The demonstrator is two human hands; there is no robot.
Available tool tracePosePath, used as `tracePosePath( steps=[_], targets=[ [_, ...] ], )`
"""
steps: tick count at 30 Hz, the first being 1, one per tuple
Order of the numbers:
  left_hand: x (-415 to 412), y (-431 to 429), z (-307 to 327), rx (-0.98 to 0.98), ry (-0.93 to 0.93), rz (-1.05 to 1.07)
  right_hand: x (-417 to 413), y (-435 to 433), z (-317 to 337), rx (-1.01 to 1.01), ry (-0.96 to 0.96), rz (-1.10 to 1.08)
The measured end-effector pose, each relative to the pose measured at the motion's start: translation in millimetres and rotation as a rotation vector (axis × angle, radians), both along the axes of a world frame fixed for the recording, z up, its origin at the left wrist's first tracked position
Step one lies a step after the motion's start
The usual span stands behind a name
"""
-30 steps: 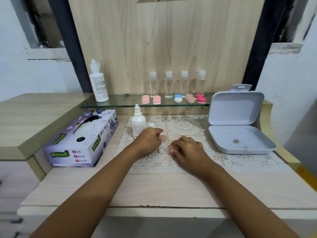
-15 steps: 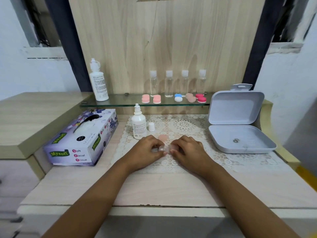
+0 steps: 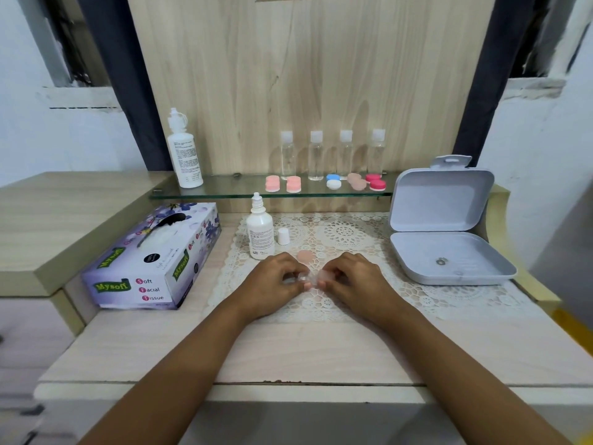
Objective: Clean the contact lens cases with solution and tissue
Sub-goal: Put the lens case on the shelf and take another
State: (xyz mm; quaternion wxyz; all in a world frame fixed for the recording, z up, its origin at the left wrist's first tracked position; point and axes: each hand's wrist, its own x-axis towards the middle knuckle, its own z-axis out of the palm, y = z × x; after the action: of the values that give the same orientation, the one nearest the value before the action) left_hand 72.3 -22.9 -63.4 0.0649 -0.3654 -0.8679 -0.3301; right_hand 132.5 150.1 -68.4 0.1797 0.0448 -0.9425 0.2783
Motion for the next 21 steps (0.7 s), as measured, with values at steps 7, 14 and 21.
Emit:
tracePosePath(
  steps=[7,14,21],
  targets=[
    [-1.4,0.6,-1.9,0.01,-0.008,0.012,0.4,-1.1,-0.3,0.06,-0.062,0.028],
    [-1.3,1.2,-1.8,0.006,-0.034,0.017,-1.1,-0.4,-2.5,-0.051,-0.017,-0.016],
    [-1.5,0.5,-2.6,0.005,-0.022,0.014,1.7,1.3,-0.9,-0.075,0.022,0.048]
  ],
)
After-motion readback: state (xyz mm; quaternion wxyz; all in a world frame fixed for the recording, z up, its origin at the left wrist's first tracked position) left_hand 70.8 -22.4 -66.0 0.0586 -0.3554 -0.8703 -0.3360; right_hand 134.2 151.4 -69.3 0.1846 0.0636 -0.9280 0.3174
